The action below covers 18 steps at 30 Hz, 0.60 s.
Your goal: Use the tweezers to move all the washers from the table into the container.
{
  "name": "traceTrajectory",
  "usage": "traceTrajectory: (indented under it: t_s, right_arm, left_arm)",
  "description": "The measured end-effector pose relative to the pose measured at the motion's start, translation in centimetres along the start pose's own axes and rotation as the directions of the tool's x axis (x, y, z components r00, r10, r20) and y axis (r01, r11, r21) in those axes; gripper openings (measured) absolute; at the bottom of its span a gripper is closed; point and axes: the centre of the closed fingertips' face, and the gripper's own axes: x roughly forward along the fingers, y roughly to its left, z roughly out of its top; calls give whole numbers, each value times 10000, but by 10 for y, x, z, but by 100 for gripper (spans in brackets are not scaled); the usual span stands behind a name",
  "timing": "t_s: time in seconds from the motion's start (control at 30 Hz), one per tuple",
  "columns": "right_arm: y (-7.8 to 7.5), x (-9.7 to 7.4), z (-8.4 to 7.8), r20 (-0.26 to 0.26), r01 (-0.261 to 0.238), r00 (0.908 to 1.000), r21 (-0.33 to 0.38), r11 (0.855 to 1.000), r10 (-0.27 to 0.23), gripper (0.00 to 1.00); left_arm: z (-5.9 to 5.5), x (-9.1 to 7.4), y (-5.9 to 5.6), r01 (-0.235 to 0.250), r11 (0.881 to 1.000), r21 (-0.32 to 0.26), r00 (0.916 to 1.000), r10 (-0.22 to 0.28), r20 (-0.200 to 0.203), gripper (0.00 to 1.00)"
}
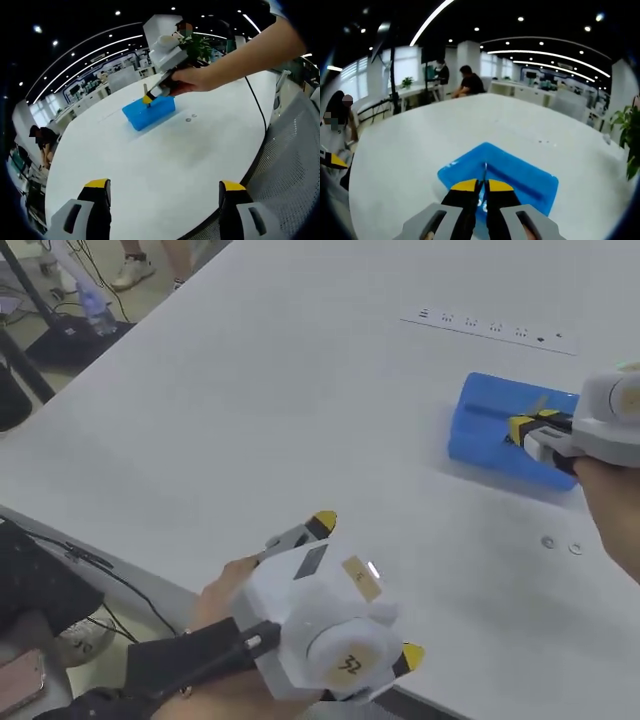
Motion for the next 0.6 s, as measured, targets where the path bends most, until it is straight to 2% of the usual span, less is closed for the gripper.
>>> traceTrajectory:
  t_s: [0.2,0.43,0.6]
  right_arm:
    - [-4,-16,10,291,133,9995,149,9998,-138,2]
    - [-2,-55,29,1035,334,9939,481,9983,-383,2]
    - [-1,-77,29,1305,428,9901,716,9965,-519,2]
  left_arm:
    - [1,-1,1,-62,10000,2,10000,62,64,91]
    - [3,-2,1,-103,9999,64,9998,102,174,91]
    - [3,-2,1,-89,9999,136,9998,87,180,91]
